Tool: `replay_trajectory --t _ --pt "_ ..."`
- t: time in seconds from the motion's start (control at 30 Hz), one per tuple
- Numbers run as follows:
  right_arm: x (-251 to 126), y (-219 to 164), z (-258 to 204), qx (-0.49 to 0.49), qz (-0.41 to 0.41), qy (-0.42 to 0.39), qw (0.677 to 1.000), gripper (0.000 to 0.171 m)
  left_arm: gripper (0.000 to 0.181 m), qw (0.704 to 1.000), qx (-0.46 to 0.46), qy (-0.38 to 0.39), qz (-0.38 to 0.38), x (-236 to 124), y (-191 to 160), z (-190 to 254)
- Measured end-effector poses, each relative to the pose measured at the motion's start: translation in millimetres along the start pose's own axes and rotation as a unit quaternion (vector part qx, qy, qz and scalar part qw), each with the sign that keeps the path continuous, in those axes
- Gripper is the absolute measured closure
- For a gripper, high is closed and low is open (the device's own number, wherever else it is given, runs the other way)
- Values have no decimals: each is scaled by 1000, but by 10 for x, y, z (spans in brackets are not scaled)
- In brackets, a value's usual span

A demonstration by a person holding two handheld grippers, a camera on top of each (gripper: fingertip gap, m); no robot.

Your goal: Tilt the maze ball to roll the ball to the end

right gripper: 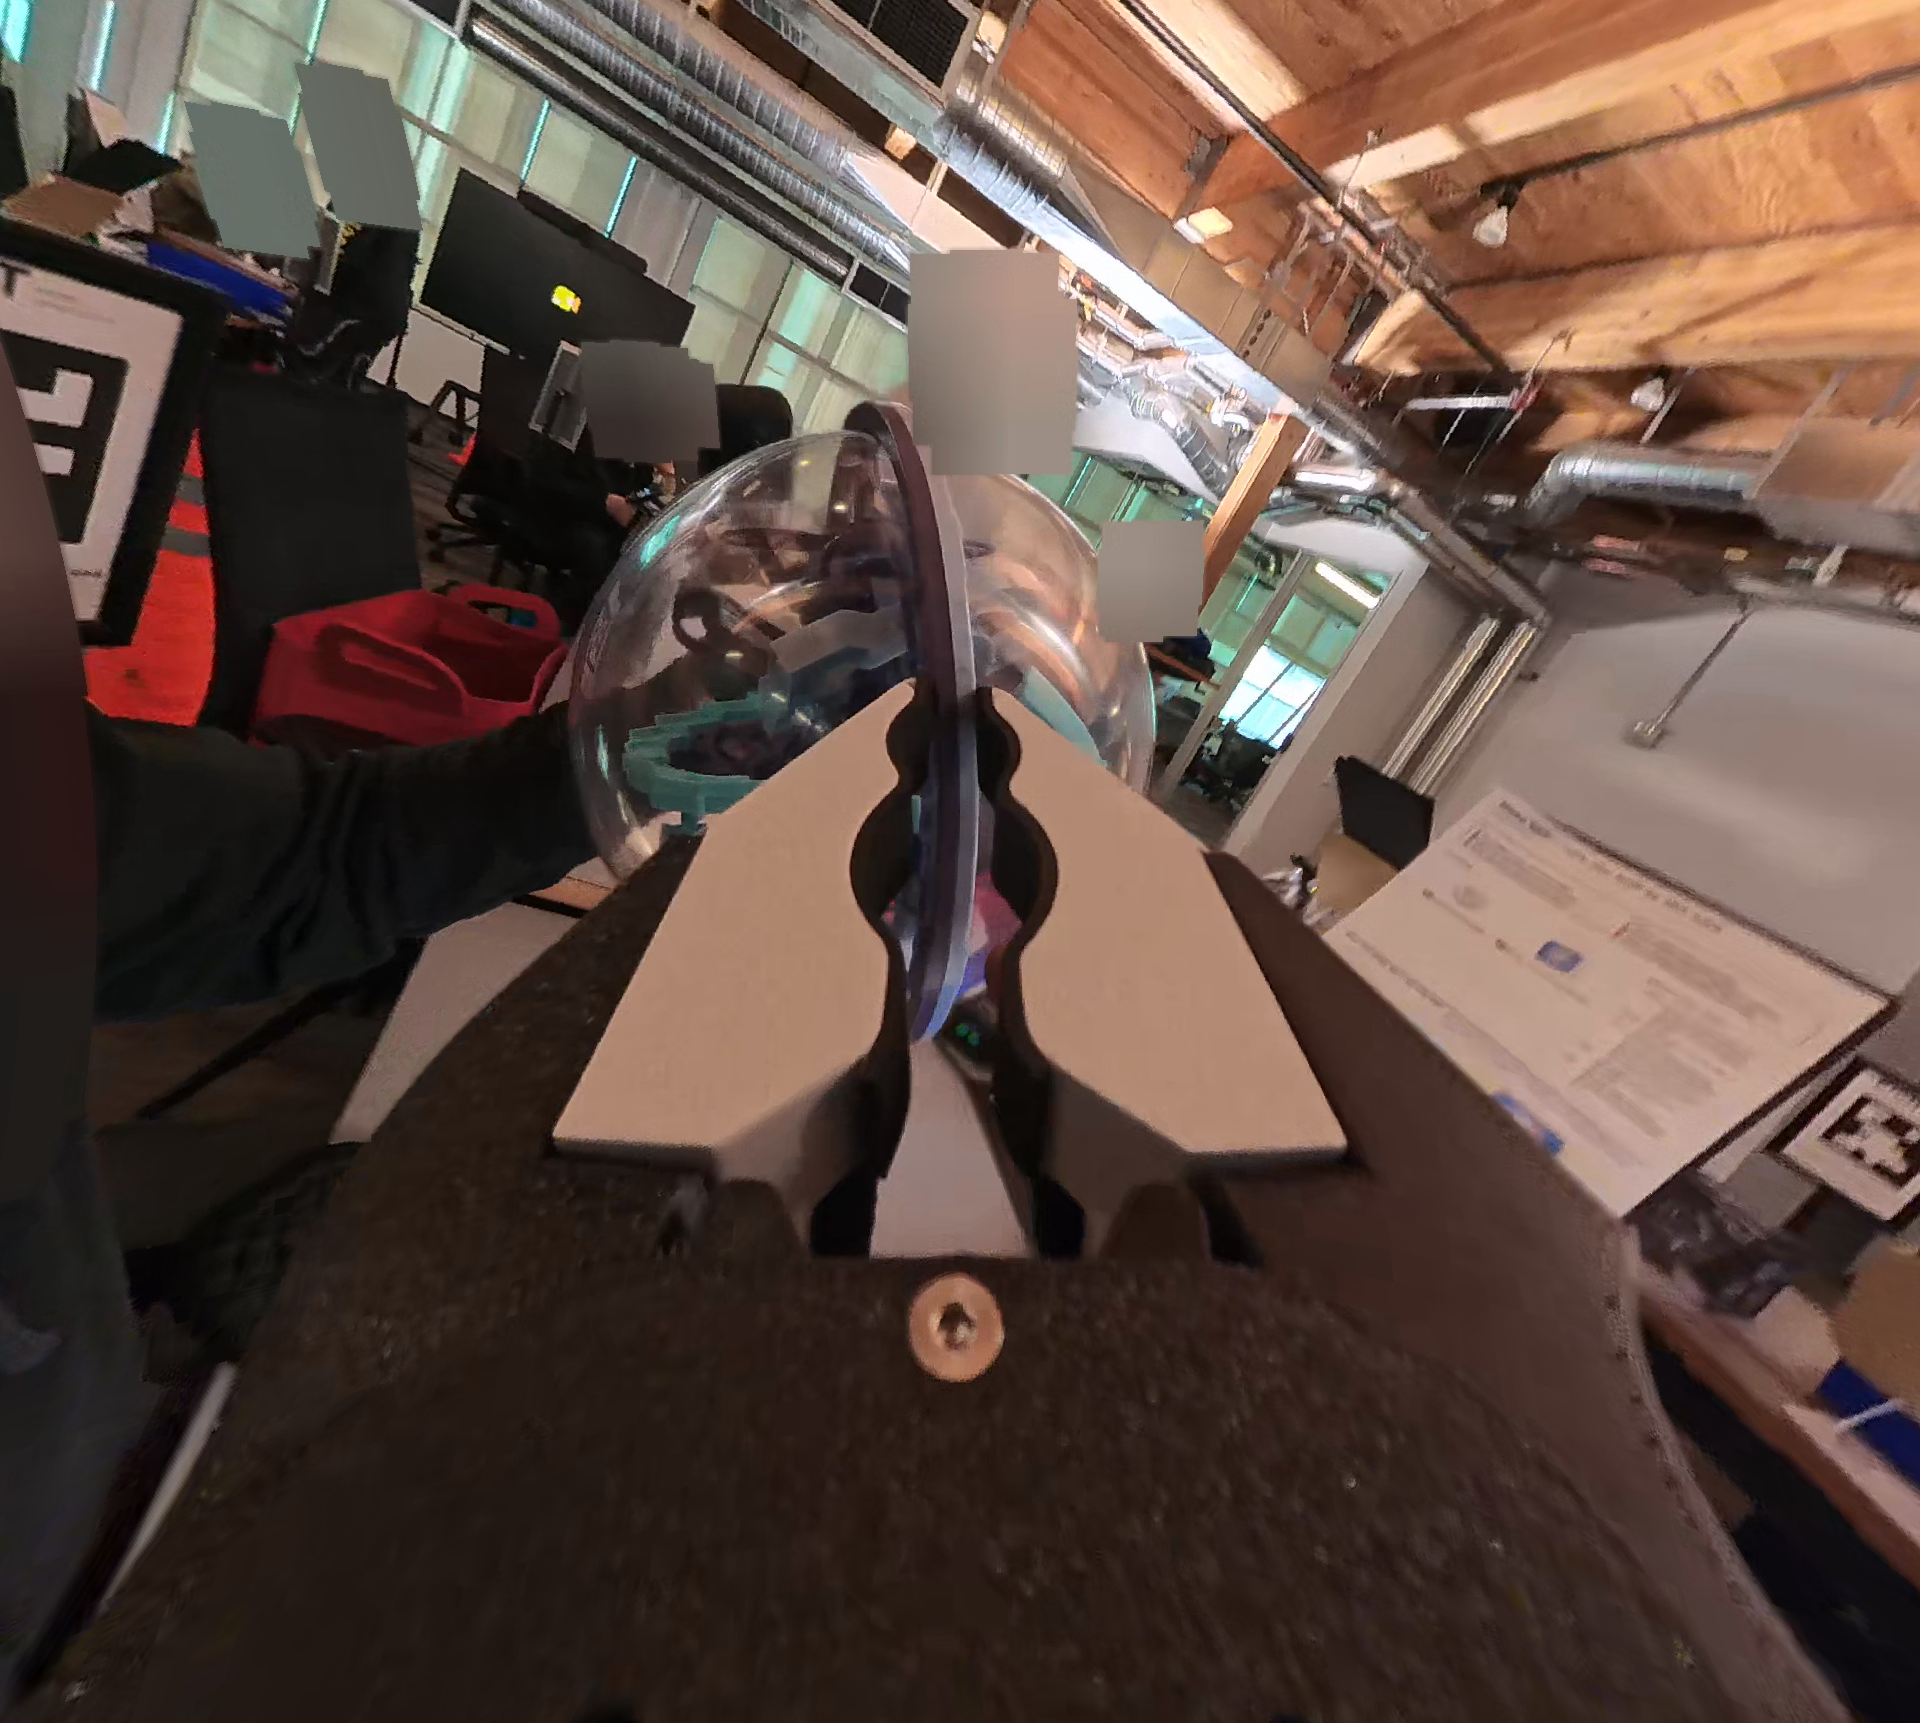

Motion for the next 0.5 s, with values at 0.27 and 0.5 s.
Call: replay_trajectory --t 0.27,0.5 --pt "-99 -91 -31 -90 -3 -19 996 166 175 994 95 56 -9 87 -138 144" --pt "-109 -973 373 133 -29 -32 990 168 175 996 20 58 -59 233 -269 94"
Point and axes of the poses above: each gripper's, where its closed fingertips meet, x out along the fingers, y out of its top, z = x × y across the jaws, the point moved 3 cm from there along -x, back along the fingers, and after that the axes turned 7 degrees about -z, right-handed, at the moved point
